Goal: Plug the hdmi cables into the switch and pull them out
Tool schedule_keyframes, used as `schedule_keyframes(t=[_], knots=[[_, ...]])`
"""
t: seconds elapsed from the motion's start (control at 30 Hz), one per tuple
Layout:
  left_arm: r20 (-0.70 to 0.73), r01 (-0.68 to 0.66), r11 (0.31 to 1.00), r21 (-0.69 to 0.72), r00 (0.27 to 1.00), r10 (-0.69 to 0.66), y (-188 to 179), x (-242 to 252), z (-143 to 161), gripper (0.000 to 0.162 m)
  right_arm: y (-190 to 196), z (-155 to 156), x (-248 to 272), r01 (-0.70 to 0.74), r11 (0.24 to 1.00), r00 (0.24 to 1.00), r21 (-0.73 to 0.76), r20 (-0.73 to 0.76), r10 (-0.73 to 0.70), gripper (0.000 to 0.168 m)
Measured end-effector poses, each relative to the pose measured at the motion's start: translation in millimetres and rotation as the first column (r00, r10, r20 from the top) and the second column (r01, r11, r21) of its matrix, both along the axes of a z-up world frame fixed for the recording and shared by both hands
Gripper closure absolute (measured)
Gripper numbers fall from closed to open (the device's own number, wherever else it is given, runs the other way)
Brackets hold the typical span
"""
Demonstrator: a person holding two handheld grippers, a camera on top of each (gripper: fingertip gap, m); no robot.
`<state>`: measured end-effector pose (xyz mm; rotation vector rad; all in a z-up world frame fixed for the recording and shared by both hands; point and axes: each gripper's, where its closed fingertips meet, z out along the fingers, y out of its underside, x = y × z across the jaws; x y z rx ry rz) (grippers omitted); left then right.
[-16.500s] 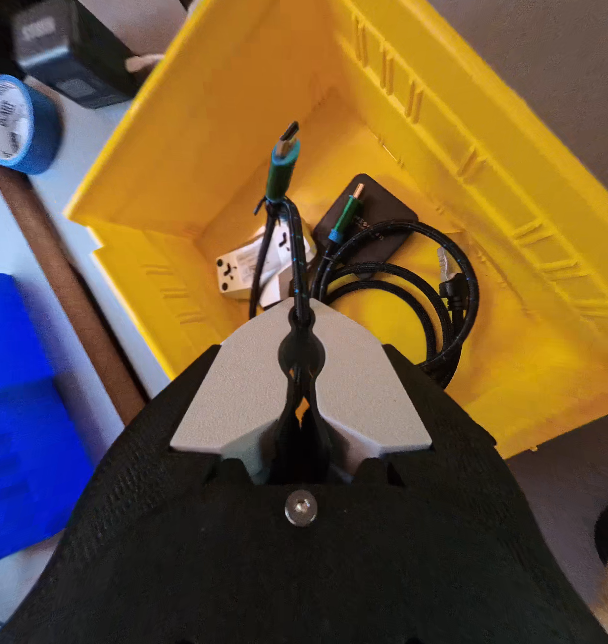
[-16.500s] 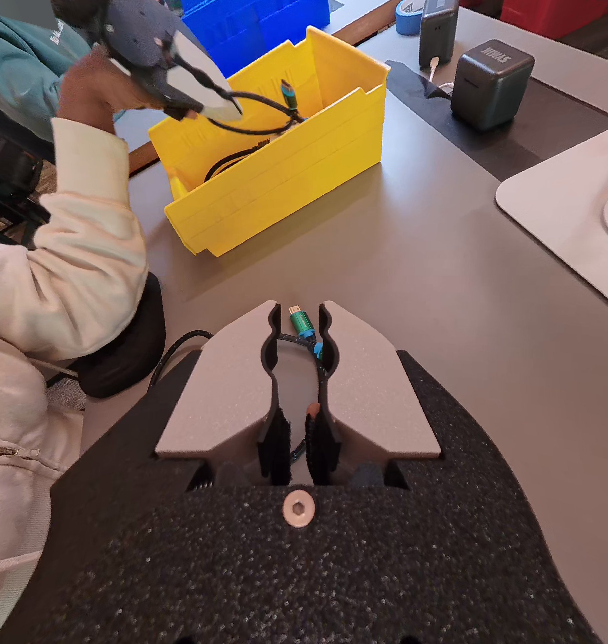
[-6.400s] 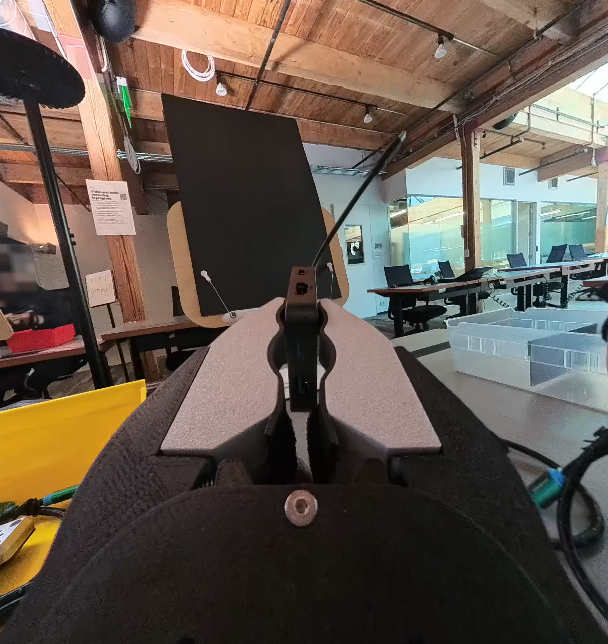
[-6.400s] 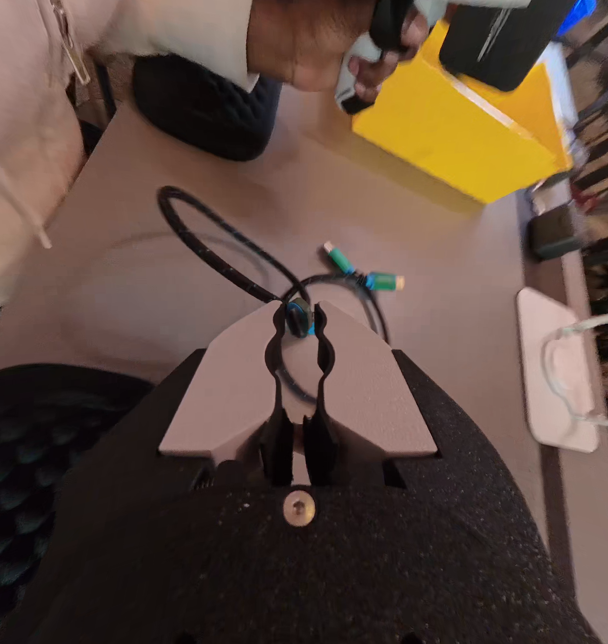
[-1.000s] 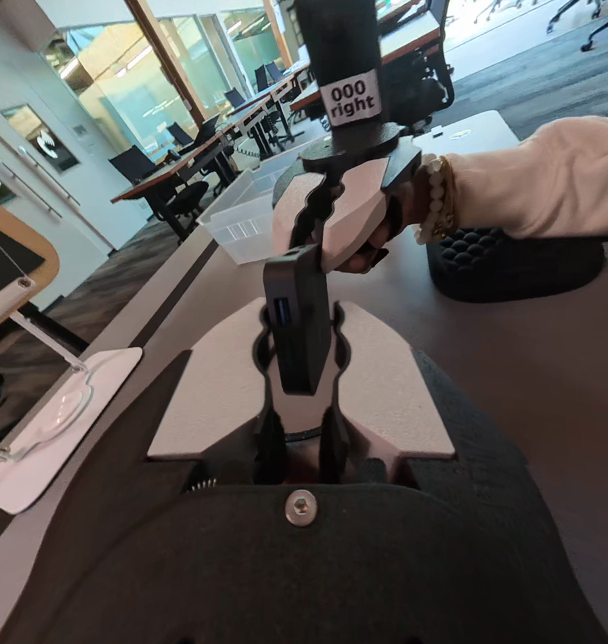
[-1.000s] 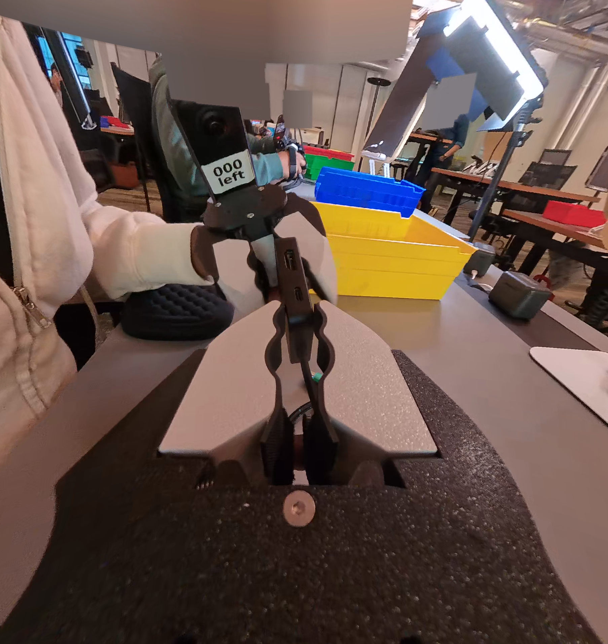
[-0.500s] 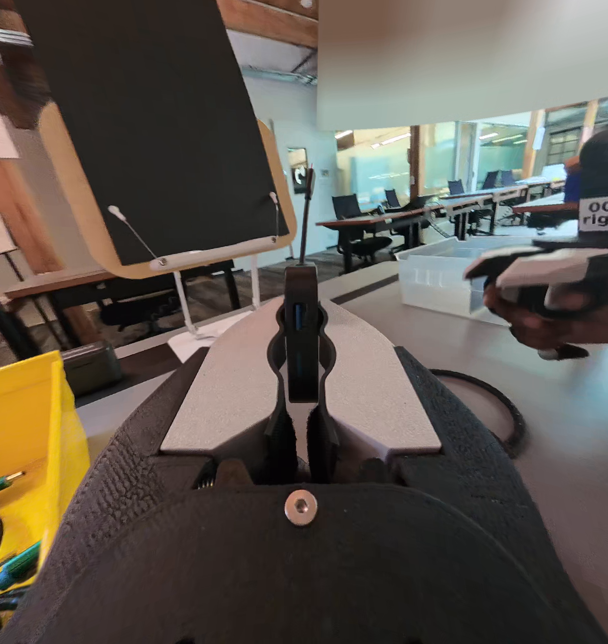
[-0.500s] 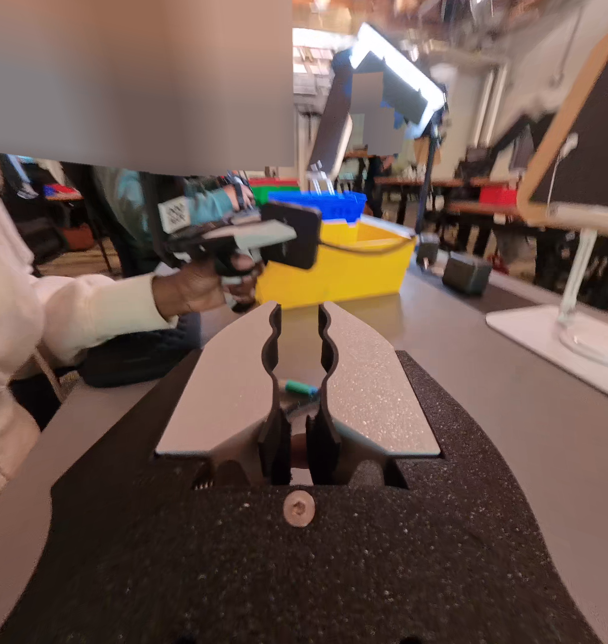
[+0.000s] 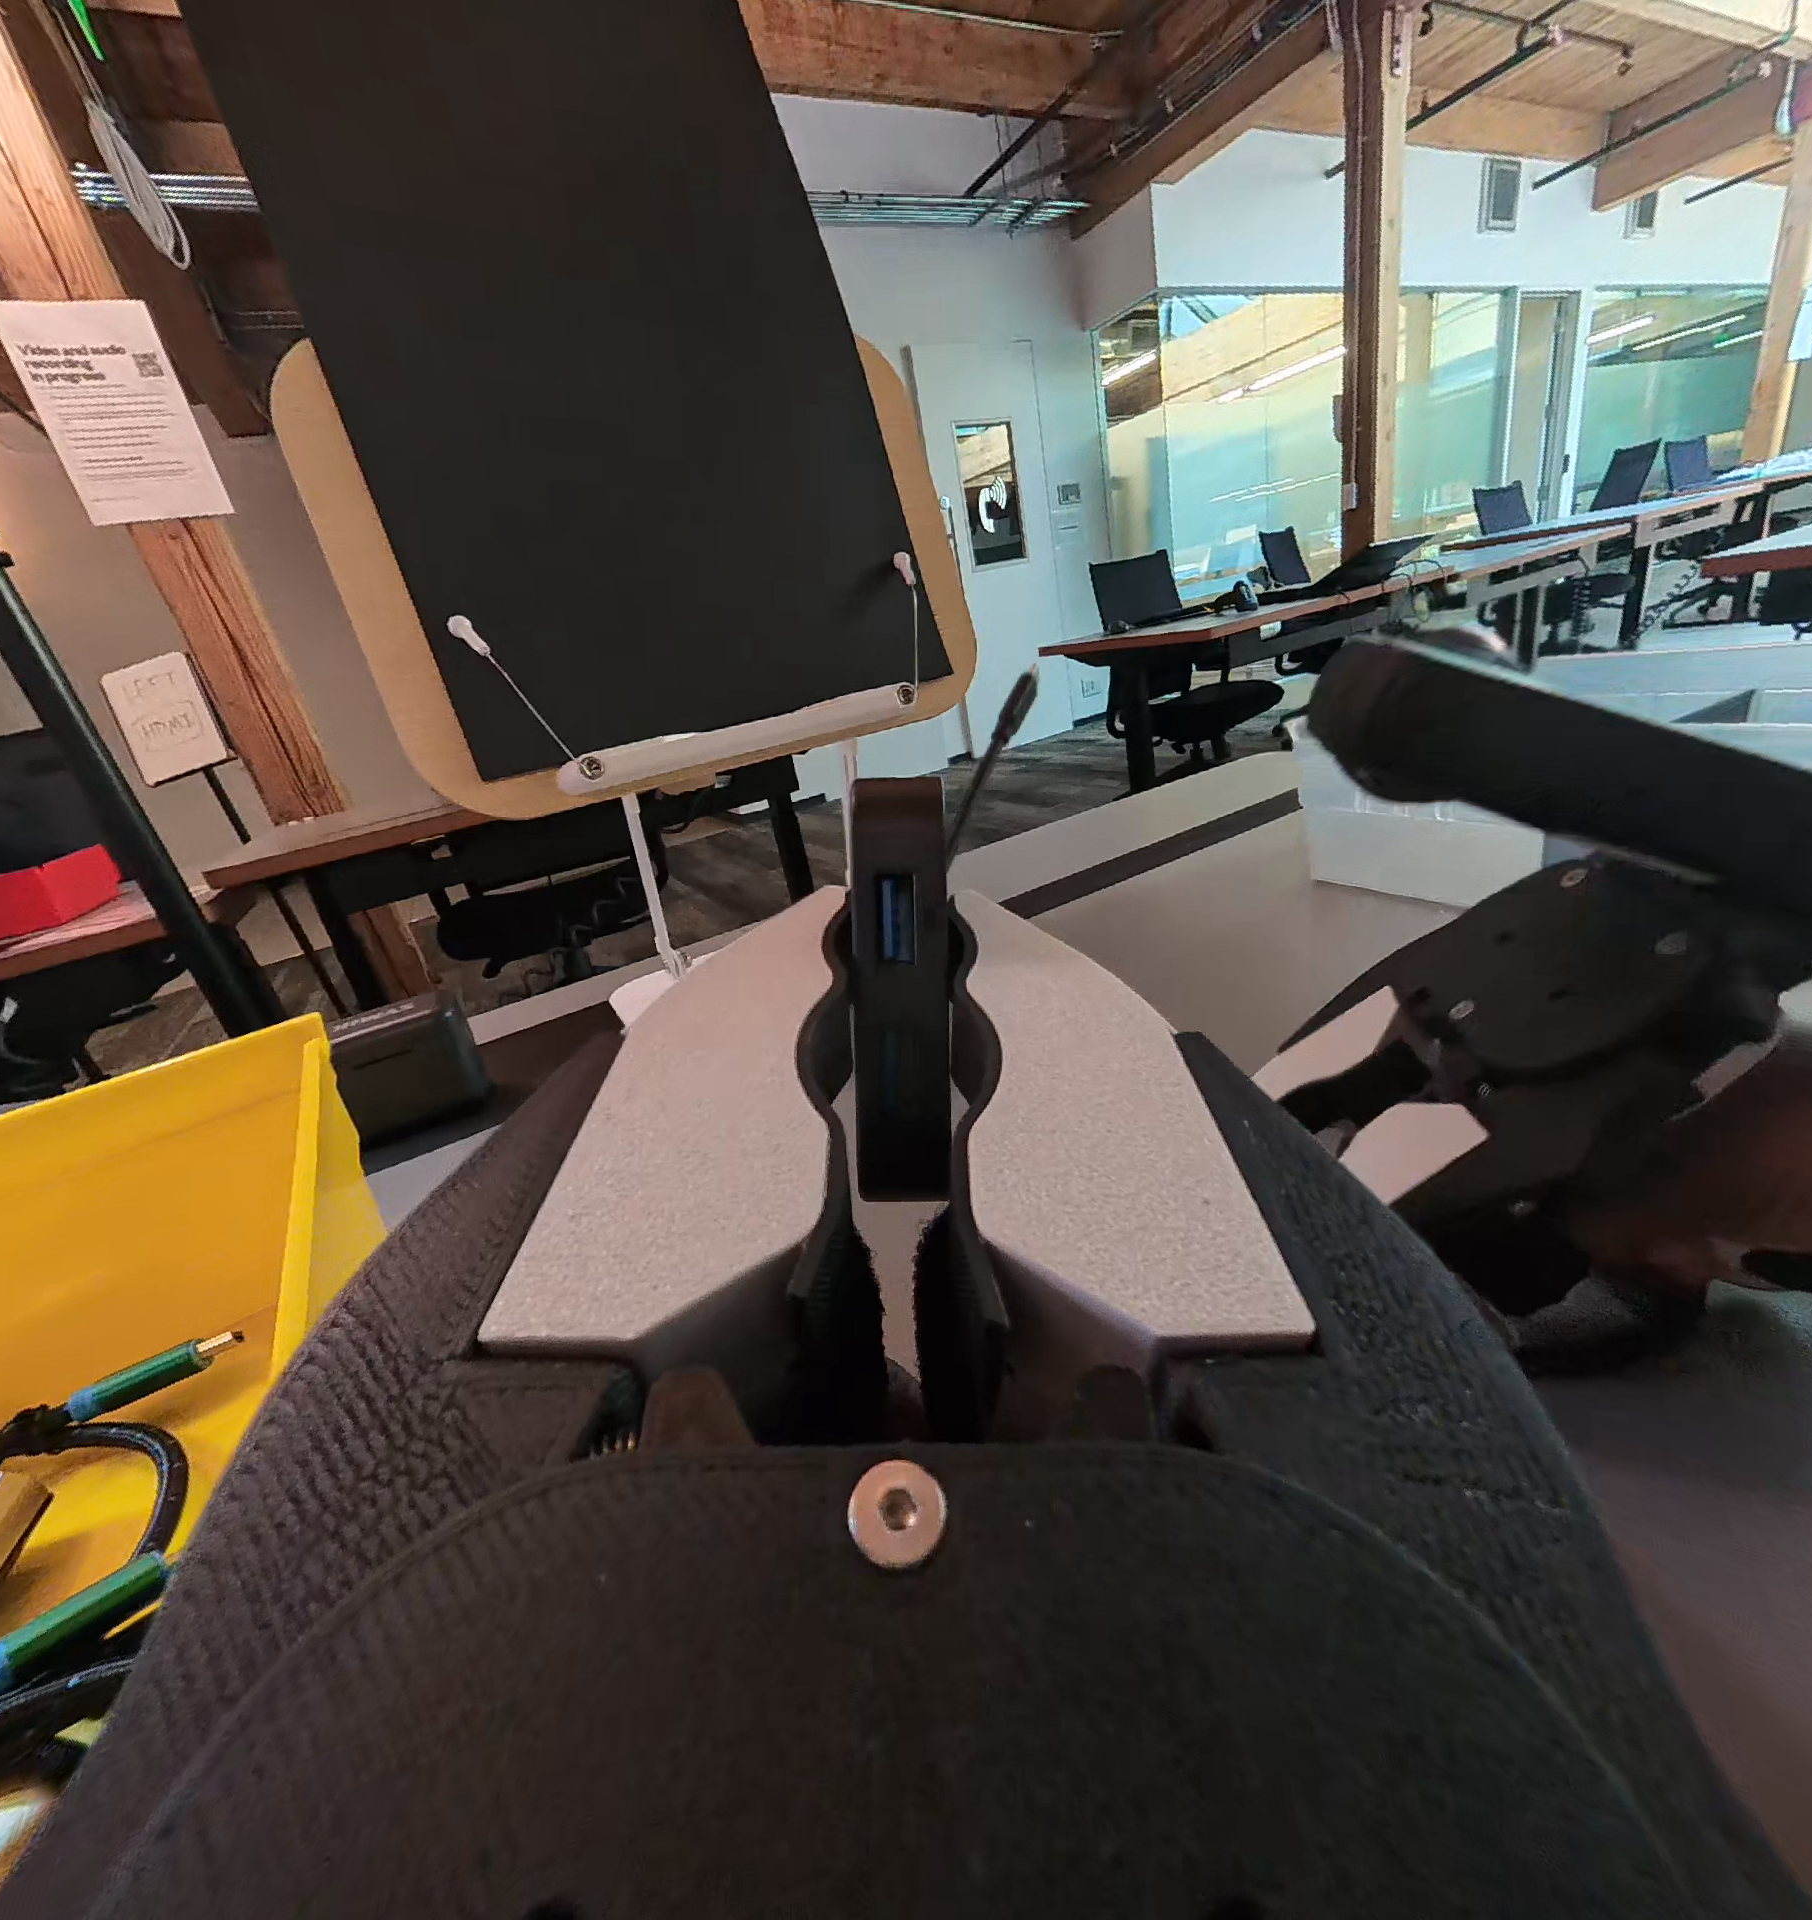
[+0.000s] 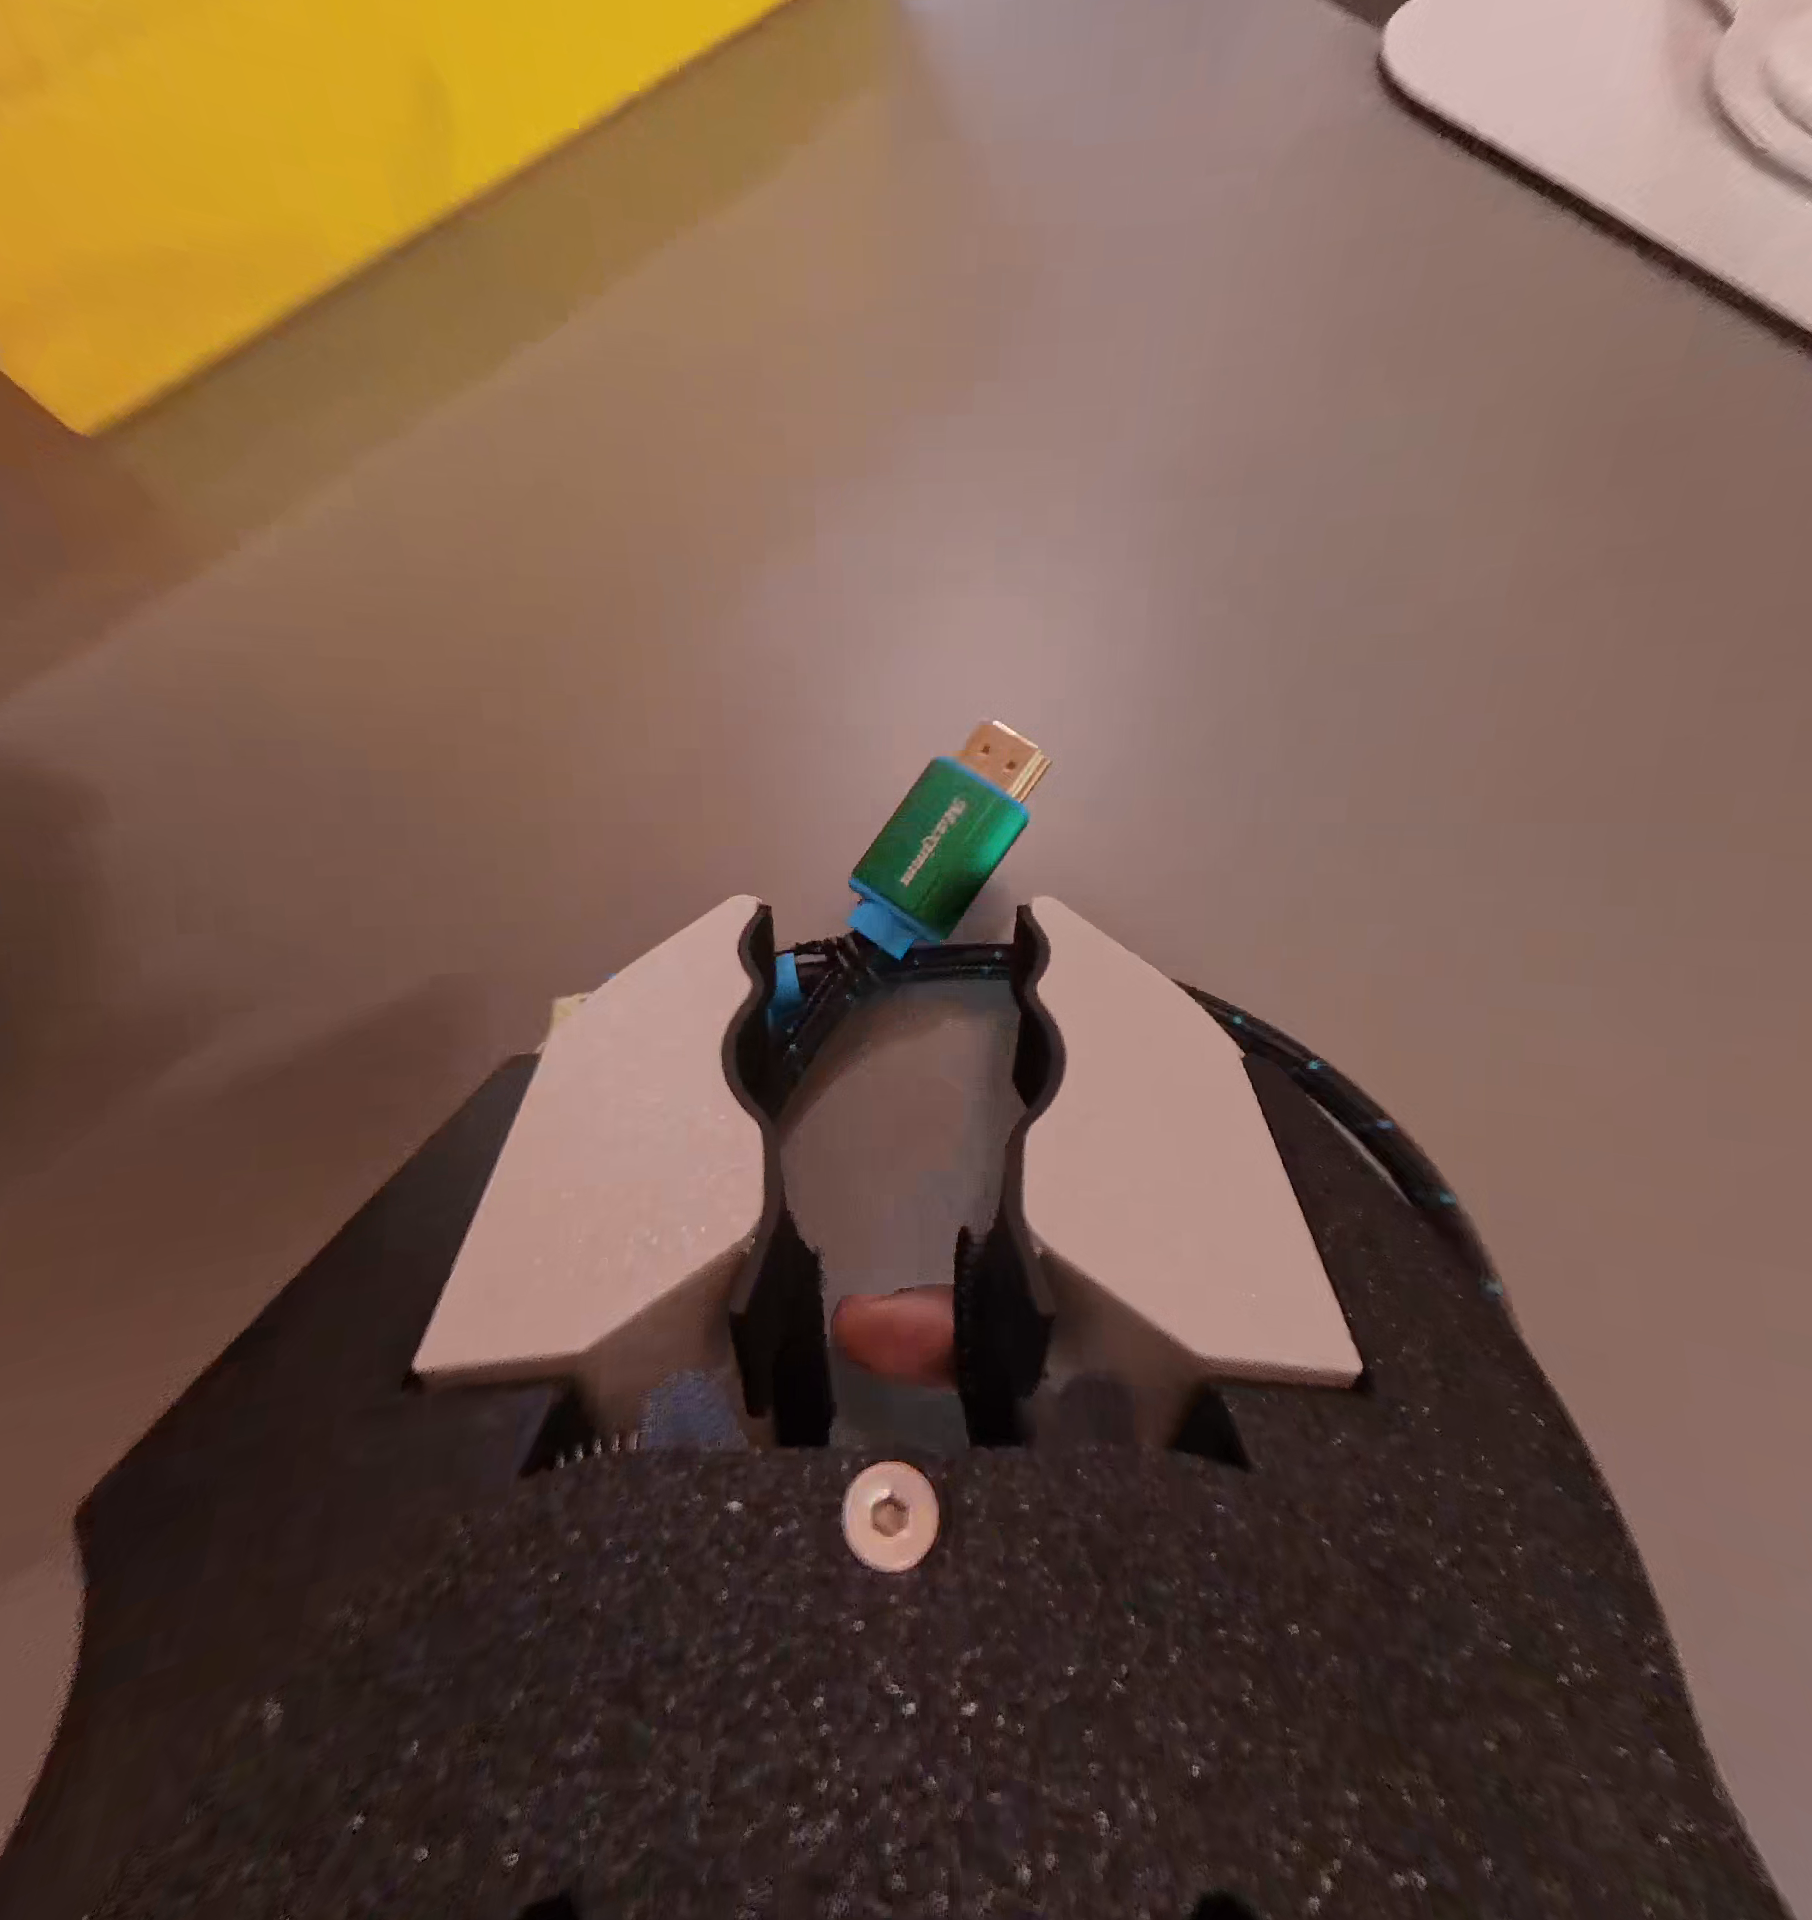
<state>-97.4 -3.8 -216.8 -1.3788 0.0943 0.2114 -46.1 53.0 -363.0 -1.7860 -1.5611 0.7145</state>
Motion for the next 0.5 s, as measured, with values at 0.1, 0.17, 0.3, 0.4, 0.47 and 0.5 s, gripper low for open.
schedule_keyframes(t=[0.1, 0.17, 0.3, 0.4, 0.47, 0.5], knots=[[-0.004, 0.010, 1.000, 0.005, 1.000, -0.010, -0.5, 0.9, 1.0, 0.148, -0.7, 0.5, -3.7, -0.036, 0.995, 0.999, 0.088, 0.019, 0.034, 0.142], [-0.008, 0.014, 1.000, 0.009, 1.000, -0.014, -1.4, 1.3, 1.9, 0.148, -7.0, 8.7, -1.3, -0.087, 0.992, 0.996, 0.091, -0.020, 0.089, 0.145], [0.023, 0.054, 0.998, 0.012, 0.998, -0.054, -2.2, 2.8, 2.0, 0.148, -22.5, 57.4, 13.4, -0.222, 0.943, 0.941, 0.248, -0.200, 0.274, 0.145], [0.050, 0.121, 0.992, -0.018, 0.992, -0.120, 0.8, 9.6, -2.6, 0.148, -27.8, 87.2, 32.8, -0.263, 0.878, 0.892, 0.401, -0.245, 0.379, 0.146], [0.042, 0.175, 0.983, -0.047, 0.984, -0.173, 3.8, 18.9, -6.9, 0.148, -24.8, 104.4, 44.8, -0.230, 0.815, 0.878, 0.531, -0.249, 0.410, 0.146], [0.034, 0.193, 0.979, -0.063, 0.981, -0.191, 5.3, 23.3, -9.3, 0.148, -22.8, 110.9, 50.3, -0.209, 0.764, 0.877, 0.610, -0.229, 0.423, 0.146]])
